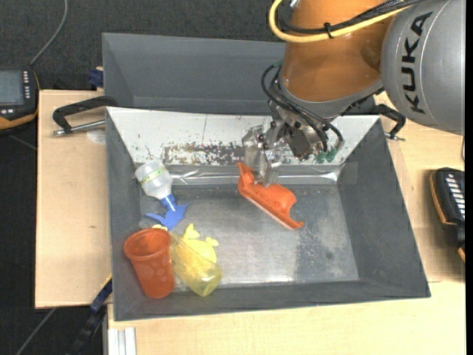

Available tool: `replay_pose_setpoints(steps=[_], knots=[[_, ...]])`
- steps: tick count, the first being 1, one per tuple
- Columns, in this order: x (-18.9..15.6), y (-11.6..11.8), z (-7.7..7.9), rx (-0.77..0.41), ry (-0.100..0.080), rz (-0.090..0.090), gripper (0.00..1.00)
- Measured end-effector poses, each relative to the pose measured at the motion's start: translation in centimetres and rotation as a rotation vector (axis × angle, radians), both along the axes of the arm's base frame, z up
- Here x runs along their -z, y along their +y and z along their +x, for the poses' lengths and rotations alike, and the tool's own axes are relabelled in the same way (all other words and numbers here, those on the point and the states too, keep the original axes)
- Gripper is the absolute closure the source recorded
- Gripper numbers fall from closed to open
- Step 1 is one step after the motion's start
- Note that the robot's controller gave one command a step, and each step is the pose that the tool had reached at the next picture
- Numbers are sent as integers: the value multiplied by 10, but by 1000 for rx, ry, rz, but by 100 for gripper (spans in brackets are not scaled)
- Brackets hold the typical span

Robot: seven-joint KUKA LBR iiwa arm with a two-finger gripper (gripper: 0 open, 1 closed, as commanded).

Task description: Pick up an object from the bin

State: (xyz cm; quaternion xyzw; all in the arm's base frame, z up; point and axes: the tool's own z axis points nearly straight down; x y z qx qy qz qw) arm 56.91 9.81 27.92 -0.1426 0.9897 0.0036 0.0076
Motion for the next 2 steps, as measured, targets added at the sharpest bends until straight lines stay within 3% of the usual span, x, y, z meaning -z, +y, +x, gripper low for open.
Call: replay_pose_setpoints(steps=[1, 2], knots=[[8, -4, 0, -23, -3, 0, 100], [40, 2, 6, -34, -6, 1, 100]])
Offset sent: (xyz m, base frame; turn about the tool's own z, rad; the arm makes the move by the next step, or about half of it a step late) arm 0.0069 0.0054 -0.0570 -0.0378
